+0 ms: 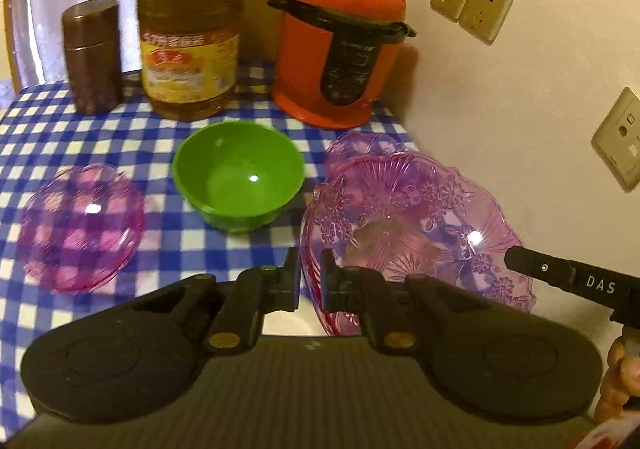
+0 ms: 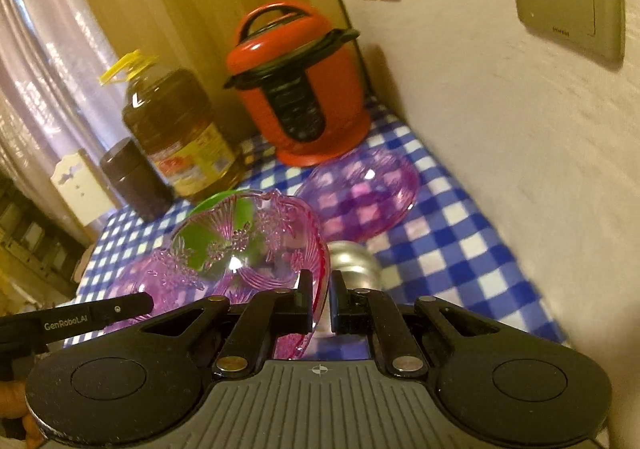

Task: Organize plates and bowls
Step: 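Carry the pink plate toward the pink dish beside the rice cooker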

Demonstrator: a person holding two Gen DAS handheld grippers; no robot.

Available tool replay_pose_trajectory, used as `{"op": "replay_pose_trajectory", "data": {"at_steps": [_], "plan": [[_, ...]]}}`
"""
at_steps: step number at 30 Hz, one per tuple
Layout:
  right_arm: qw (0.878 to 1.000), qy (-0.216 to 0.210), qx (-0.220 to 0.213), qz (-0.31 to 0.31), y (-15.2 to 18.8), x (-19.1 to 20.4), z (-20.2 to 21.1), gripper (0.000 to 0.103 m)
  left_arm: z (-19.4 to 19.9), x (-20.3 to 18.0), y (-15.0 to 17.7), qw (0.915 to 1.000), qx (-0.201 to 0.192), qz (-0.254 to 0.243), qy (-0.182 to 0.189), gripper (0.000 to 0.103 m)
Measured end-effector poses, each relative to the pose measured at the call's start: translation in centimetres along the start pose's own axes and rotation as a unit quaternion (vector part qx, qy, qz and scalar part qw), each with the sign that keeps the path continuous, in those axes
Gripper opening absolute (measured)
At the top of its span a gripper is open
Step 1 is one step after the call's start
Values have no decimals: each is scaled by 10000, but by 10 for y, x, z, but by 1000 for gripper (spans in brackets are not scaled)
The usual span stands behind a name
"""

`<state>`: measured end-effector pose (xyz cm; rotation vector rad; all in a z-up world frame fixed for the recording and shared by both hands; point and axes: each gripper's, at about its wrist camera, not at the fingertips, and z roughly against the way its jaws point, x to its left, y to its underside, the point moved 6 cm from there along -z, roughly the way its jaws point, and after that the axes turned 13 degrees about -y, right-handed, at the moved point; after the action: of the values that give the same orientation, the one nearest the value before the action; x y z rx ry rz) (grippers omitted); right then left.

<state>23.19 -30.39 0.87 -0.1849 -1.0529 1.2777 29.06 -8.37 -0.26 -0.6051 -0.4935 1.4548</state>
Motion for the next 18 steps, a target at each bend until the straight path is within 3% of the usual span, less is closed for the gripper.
{"op": "replay_pose_trajectory", "data": {"at_steps": [18], "plan": [[9982, 504, -256, 222, -67, -70, -65, 8, -91, -56, -62, 9995, -199, -225, 96, 8]]}}
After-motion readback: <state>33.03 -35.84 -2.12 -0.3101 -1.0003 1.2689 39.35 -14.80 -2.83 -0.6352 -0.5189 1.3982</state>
